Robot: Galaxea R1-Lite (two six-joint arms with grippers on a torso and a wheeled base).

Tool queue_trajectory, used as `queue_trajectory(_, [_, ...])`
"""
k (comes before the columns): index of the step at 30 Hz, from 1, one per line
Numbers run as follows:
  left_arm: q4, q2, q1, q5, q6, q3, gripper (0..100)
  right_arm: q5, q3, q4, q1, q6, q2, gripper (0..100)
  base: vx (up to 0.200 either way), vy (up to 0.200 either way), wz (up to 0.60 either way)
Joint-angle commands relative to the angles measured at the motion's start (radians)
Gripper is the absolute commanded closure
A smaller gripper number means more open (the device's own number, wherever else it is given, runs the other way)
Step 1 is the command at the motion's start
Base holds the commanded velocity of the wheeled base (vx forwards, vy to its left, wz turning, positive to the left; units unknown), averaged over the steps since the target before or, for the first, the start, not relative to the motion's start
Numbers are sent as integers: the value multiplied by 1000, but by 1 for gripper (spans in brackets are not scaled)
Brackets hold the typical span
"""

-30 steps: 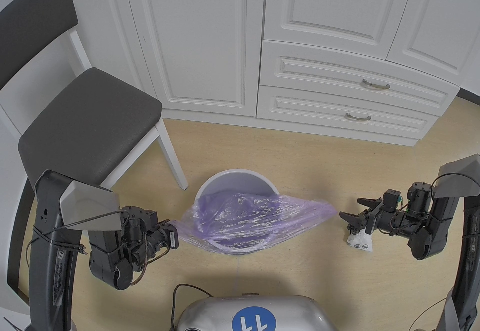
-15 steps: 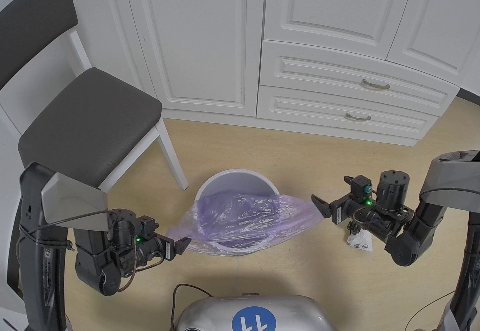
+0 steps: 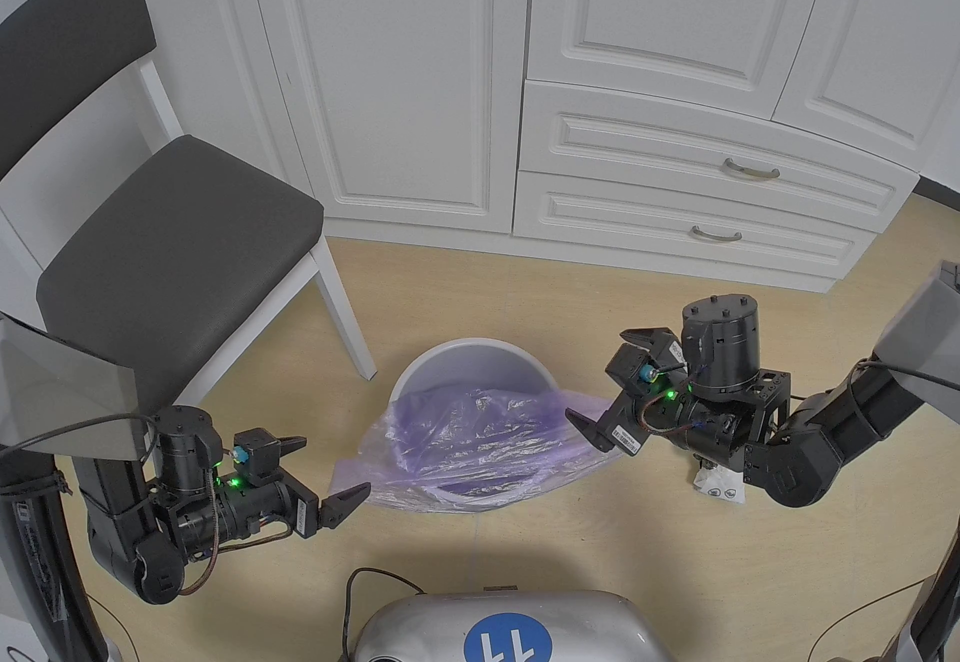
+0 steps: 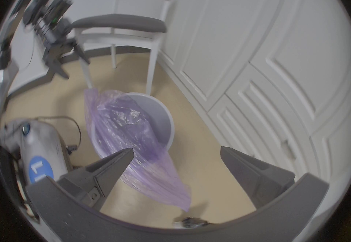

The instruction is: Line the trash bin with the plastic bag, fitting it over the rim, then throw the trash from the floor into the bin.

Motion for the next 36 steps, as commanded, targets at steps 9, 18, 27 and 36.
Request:
queue_trajectory(9, [-1,-156,47,-8,34,4,0,-19,-91,97,200,-274,82,0,0,0,0])
queue_trajectory(18, [-1,-196,51,-8,31,6,0,-17,-229,94,246,-255,305,0,0,0,0])
queue_trajectory(27, [-1,-190,50,-9,33,9,0,-17,-303,110,256,-183,381,0,0,0,0])
queue_trajectory(36, [0,-178,47,-9,36,12,0,-28,-347,143,232,-169,431,0,0,0,0])
